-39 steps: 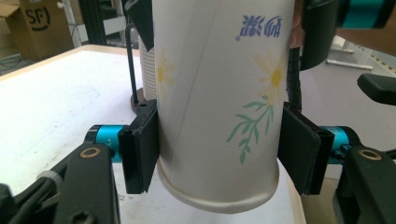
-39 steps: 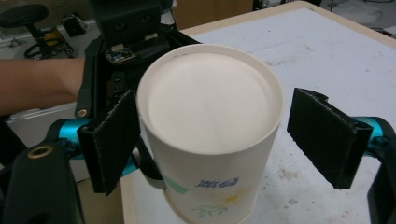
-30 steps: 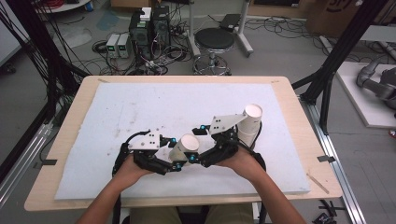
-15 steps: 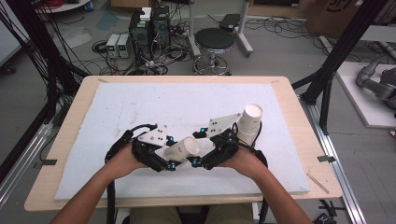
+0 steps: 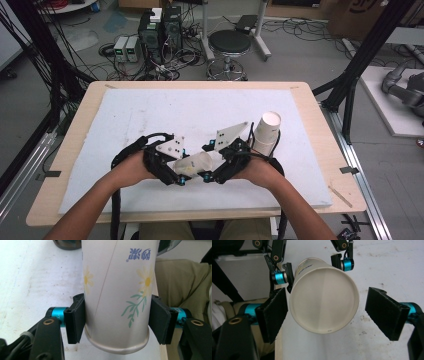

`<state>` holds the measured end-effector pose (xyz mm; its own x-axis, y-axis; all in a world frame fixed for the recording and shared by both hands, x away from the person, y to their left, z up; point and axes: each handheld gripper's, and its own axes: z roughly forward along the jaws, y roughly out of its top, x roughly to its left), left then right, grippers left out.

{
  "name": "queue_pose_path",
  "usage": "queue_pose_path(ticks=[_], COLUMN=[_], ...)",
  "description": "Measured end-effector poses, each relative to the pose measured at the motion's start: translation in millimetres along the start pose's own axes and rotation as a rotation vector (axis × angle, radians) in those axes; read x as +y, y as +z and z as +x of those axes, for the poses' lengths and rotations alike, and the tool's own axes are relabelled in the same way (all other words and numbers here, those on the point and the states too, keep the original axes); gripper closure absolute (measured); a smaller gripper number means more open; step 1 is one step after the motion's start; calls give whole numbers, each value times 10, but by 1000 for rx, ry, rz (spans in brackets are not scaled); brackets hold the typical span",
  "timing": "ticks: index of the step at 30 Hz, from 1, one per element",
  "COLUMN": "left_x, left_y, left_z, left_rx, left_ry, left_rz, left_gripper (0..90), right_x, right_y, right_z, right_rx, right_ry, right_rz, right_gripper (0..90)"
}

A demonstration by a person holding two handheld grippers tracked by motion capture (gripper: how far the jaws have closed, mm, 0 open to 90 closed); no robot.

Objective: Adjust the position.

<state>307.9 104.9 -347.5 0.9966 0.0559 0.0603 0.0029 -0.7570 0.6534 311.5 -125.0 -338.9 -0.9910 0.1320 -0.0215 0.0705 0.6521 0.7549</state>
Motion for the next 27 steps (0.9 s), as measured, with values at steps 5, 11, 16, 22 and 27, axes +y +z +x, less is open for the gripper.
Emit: queue_pose_path(ticks=[5, 11, 16, 22, 27], left_x=[-1, 2, -7, -113, -276], left_y=[12, 37, 55, 23, -41], left_z=[-8, -6, -7, -10, -20], left_rx=[-11, -24, -30, -8, 6], left_ry=[-3, -5, 3, -54, -106], left_rz=[15, 26, 25, -89, -217], left_gripper=[361, 361, 361, 176, 169], right_x=[21, 36, 34, 19, -47], right_y=[50, 95, 110, 80, 24], right_z=[-8, -2, 6, -8, -29], right_rx=[23, 47, 68, 64, 51], right_ry=[-19, -31, -53, -41, -21], right_rz=[24, 43, 57, 54, 27], right_gripper=[255, 301, 370, 372, 373])
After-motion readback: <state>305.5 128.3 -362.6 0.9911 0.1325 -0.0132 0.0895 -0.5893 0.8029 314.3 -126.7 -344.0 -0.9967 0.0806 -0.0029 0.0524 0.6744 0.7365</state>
